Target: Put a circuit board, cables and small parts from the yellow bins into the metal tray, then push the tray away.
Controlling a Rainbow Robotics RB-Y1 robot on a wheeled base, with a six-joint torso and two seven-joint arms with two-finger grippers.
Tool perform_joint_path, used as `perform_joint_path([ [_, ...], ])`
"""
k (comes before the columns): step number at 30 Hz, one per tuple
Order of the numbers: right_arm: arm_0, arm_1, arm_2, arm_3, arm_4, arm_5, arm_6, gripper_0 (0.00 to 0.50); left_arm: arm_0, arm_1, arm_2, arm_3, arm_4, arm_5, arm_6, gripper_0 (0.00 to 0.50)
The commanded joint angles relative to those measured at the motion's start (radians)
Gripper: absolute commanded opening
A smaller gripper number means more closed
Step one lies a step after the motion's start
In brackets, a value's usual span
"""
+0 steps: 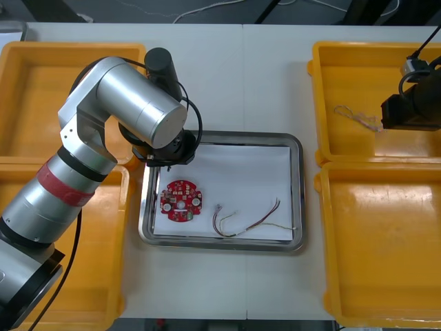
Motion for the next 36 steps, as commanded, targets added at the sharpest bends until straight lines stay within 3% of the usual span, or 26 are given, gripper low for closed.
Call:
perform_joint_path([
  [1,0.003,-0.035,-0.029,-0.029,-0.009,0.008,0.061,0.493,-0.045,-0.024,-0.025,0.009,-0.024,-0.01,-0.097,0.0],
  [13,-0.069,-0.035,0.002,0.009,-0.006,0.052,0.267,0.5,-0.045,-0.024,-0.039,0.025,-0.036,-0.026,-0.105,0.0],
  [15,-0.103,-0.037,0.026,0.046,-0.01,0.054,0.296,0.5,-0.045,-0.024,-0.04,0.025,-0.036,-0.027,-0.103,0.076],
  [17,-0.147,-0.033,0.055,0.101,-0.016,0.052,0.331,0.5,-0.045,-0.024,-0.04,0.024,-0.036,-0.027,-0.102,0.234],
  [18,-0.16,-0.032,0.062,0.115,-0.018,0.052,0.342,0.5,-0.045,-0.024,-0.039,0.025,-0.036,-0.027,-0.102,0.268],
  [20,-0.204,-0.021,0.083,0.168,-0.021,0.051,0.385,0.5,-0.045,-0.024,-0.039,0.021,-0.036,-0.027,-0.1,0.396],
  [23,-0.243,-0.003,0.088,0.221,-0.021,0.045,0.437,0.5,-0.045,-0.024,-0.04,0.007,-0.034,-0.023,-0.097,0.496],
  [30,-0.275,0.023,0.097,0.271,-0.015,-0.003,0.564,0.5,-0.046,-0.015,0.004,-0.091,-0.016,0.071,-0.102,0.5],
  [36,-0.282,0.025,0.172,0.279,-0.018,-0.038,0.579,0.5,-0.052,0.038,0.09,-0.222,0.093,0.189,-0.099,0.5],
])
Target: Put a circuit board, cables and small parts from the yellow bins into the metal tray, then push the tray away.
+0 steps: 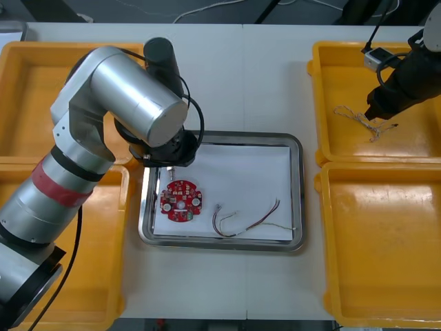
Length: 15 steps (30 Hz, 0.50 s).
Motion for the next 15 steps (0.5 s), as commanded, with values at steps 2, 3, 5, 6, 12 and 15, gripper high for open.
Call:
perform_joint_path([
  [2,-0.053,0.008,0.091,-0.002,-0.01,-0.038,0.022,0.5,-0.056,0.061,0.118,-0.152,0.11,0.09,-0.093,0.5],
  [3,-0.053,0.008,0.096,-0.002,-0.011,-0.038,0.025,0.5,-0.057,0.067,0.128,-0.161,0.117,0.09,-0.093,0.5],
  [5,-0.053,0.008,0.105,-0.001,-0.014,-0.04,0.036,0.5,-0.063,0.092,0.171,-0.192,0.147,0.09,-0.096,0.5],
  [6,-0.053,0.01,0.105,0.004,-0.014,-0.04,0.039,0.5,-0.065,0.097,0.181,-0.197,0.155,0.09,-0.097,0.5],
  [12,-0.053,0.011,0.105,0.071,-0.028,-0.064,0.076,0.5,-0.082,0.172,0.264,-0.201,0.192,0.09,-0.093,0.5],
  [15,-0.053,0.014,0.105,0.094,-0.031,-0.075,0.086,0.5,-0.083,0.201,0.286,-0.17,0.186,0.09,-0.099,0.5],
])
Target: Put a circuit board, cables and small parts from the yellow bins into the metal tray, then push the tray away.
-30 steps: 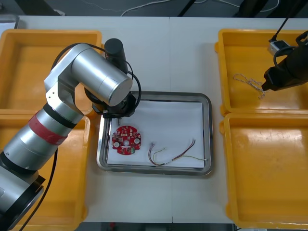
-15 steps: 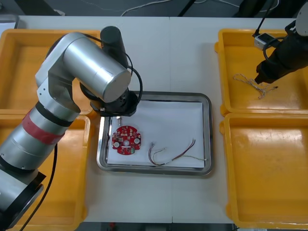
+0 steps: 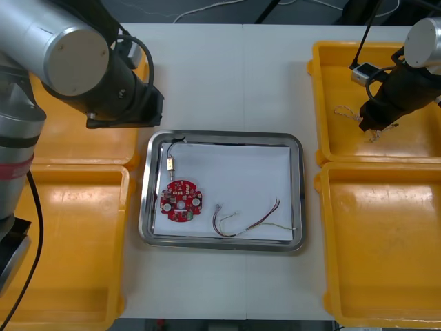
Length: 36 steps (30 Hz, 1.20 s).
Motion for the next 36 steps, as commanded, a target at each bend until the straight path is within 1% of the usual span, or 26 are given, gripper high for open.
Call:
perform_joint_path([
  [1,-0.049,0.013,0.008,0.029,-0.012,-0.024,0.043,0.5,-0.053,0.085,0.06,0.017,0.002,0.008,-0.104,0.5],
  [5,-0.047,0.019,0.008,0.057,-0.012,-0.052,0.052,0.5,-0.062,0.101,0.108,0.083,-0.012,0.008,-0.118,0.5],
  [8,-0.049,0.028,0.008,0.083,-0.01,-0.081,0.06,0.5,-0.077,0.102,0.151,0.155,-0.056,0.008,-0.157,0.5],
  [10,-0.049,0.034,0.008,0.087,-0.004,-0.097,0.063,0.5,-0.093,0.104,0.182,0.22,-0.101,0.008,-0.189,0.5],
  [14,-0.047,0.04,0.008,0.087,0.004,-0.109,0.063,0.5,-0.112,0.102,0.226,0.313,-0.151,0.004,-0.232,0.5],
  [16,-0.047,0.046,0.008,0.089,0.007,-0.11,0.063,0.5,-0.126,0.104,0.255,0.375,-0.174,-0.04,-0.241,0.5],
  [19,-0.047,0.052,0.009,0.109,0.005,-0.121,0.064,0.5,-0.145,0.107,0.269,0.439,-0.21,-0.097,-0.244,0.5],
  [23,-0.047,0.057,0.009,0.129,0.002,-0.146,0.067,0.499,-0.16,0.107,0.289,0.493,-0.245,-0.154,-0.236,0.5],
  [24,-0.047,0.057,0.009,0.13,0.005,-0.147,0.069,0.486,-0.166,0.107,0.298,0.508,-0.253,-0.169,-0.233,0.5],
  [25,-0.047,0.057,0.009,0.13,0.007,-0.147,0.07,0.461,-0.172,0.105,0.306,0.525,-0.257,-0.183,-0.229,0.5],
  [26,-0.046,0.057,0.009,0.13,0.007,-0.147,0.069,0.447,-0.174,0.107,0.31,0.531,-0.26,-0.191,-0.227,0.5],
  [27,-0.047,0.059,0.011,0.13,0.007,-0.146,0.069,0.382,-0.178,0.105,0.317,0.541,-0.265,-0.203,-0.221,0.5],
  [28,-0.047,0.057,0.011,0.13,0.007,-0.146,0.07,0.276,-0.183,0.105,0.326,0.553,-0.266,-0.217,-0.213,0.5],
  [29,-0.047,0.057,0.011,0.13,0.007,-0.147,0.069,0.224,-0.185,0.104,0.333,0.557,-0.266,-0.223,-0.21,0.5],
  [30,-0.047,0.057,0.011,0.13,0.007,-0.146,0.069,0.111,-0.185,0.104,0.346,0.565,-0.266,-0.24,-0.204,0.5],
  [31,-0.047,0.057,0.011,0.13,0.005,-0.146,0.069,0.019,-0.185,0.105,0.352,0.568,-0.266,-0.255,-0.198,0.5],
  [32,-0.047,0.059,0.011,0.13,0.005,-0.147,0.069,0.0,-0.185,0.104,0.352,0.571,-0.266,-0.263,-0.195,0.5],
  [36,-0.047,0.057,0.011,0.13,0.005,-0.146,0.069,0.0,-0.185,0.102,0.35,0.591,-0.265,-0.316,-0.118,0.5],
])
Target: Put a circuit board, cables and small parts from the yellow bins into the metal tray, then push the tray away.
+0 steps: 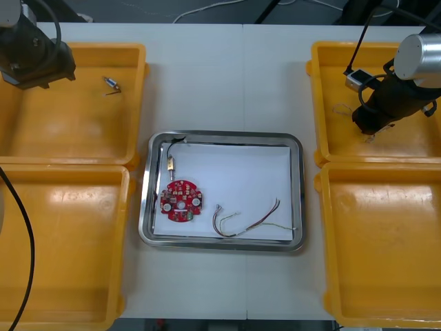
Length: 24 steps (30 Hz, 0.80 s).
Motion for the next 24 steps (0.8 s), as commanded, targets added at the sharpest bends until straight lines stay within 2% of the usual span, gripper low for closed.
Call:
perform_joint_path([
  [1,-0.034,0.016,0.009,0.004,-0.001,-0.003,0.029,0.0,-0.056,0.034,0.018,0.01,-0.008,-0.065,0.118,0.5],
  [9,-0.034,-0.001,0.002,-0.051,-0.003,0.023,0.036,0.0,-0.056,0.023,-0.025,0.02,0.011,-0.149,0.307,0.5],
  [14,-0.034,-0.021,-0.049,-0.131,-0.001,0.109,0.05,0.0,-0.056,-0.006,-0.051,0.083,0.012,-0.272,0.397,0.5],
  [20,-0.036,-0.03,-0.115,-0.192,0.002,0.193,0.073,0.0,-0.059,-0.051,-0.065,0.154,-0.023,-0.377,0.414,0.5],
  [24,-0.036,-0.036,-0.152,-0.246,0.005,0.261,0.084,0.0,-0.071,-0.072,-0.082,0.18,-0.043,-0.394,0.428,0.5],
])
